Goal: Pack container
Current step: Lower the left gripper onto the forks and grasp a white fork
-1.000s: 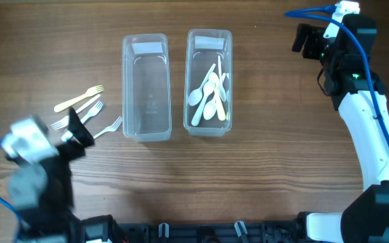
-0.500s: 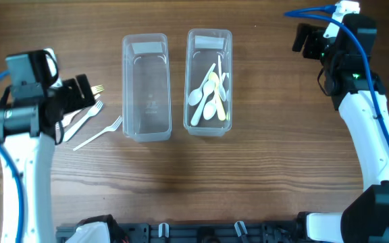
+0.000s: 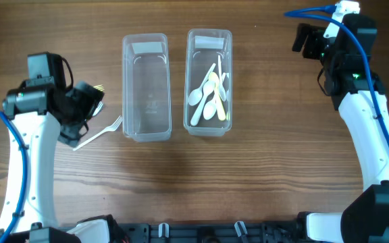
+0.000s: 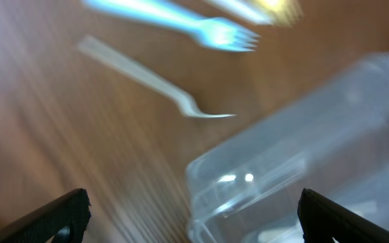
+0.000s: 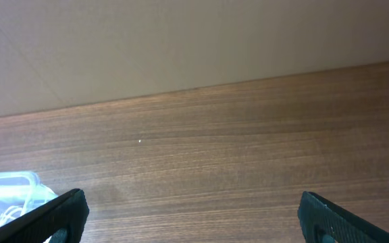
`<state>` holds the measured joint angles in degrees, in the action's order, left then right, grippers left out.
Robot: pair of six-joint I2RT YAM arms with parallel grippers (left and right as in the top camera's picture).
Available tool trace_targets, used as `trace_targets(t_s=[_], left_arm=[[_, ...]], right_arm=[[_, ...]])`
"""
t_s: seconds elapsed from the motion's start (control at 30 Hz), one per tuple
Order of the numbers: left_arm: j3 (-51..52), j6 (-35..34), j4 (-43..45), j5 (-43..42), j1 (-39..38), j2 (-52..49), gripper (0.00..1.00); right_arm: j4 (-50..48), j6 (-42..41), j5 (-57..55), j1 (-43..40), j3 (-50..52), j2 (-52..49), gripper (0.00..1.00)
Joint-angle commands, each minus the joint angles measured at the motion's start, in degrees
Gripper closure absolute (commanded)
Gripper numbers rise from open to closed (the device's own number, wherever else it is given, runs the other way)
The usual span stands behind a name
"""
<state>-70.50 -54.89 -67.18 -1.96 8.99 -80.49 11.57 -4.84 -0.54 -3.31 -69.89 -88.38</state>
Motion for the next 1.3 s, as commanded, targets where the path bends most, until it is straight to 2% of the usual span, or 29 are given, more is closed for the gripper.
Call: trace_targets(t_s=[0.0,0.27,0.57,0.67,1.0,1.1,1.17,1.27], left_arm=[[6.54,-22.49,-0.33,-0.2,-0.26,-0.26,0.0],[10.23,-23.85,2.95,0.5,-0.24,-0.28,0.0],[10.36,-23.8,13.66,0.31,-0.26,-4.7,0.0],[10.36,-23.8,16.7,-2.34,-0.24,-8.04,0.0],[10.36,-23.87,17.53,-6.56,-0.24,-17.44,0.0],[10.36,-25.79,17.68,-6.58,-0.24,-18.75,0.0],[10.36,-25.77,18.64,-6.6,-0.24,-19.58,0.09],[10.36,-25.79,19.23,-6.56,-0.24,-20.11,0.18]], right_arm=[[-0.15,0.33,-0.96,-0.09,-0.24,0.63,0.0],[-0.15,0.33,-0.96,-0.09,-0.24,0.63,0.0],[-0.15,0.33,-0.98,-0.09,-0.24,0.63,0.0],[-0.15,0.33,-0.96,-0.09,-0.24,0.63,0.0],[-0.15,0.33,-0.98,-0.09,-0.24,0.63,0.0],[-0.15,0.33,-0.98,-0.09,-0.24,0.63,0.0],[-0.15,0.35,-0.98,-0.09,-0.24,0.63,0.0],[-0.15,0.35,-0.96,-0.09,-0.24,0.63,0.0]])
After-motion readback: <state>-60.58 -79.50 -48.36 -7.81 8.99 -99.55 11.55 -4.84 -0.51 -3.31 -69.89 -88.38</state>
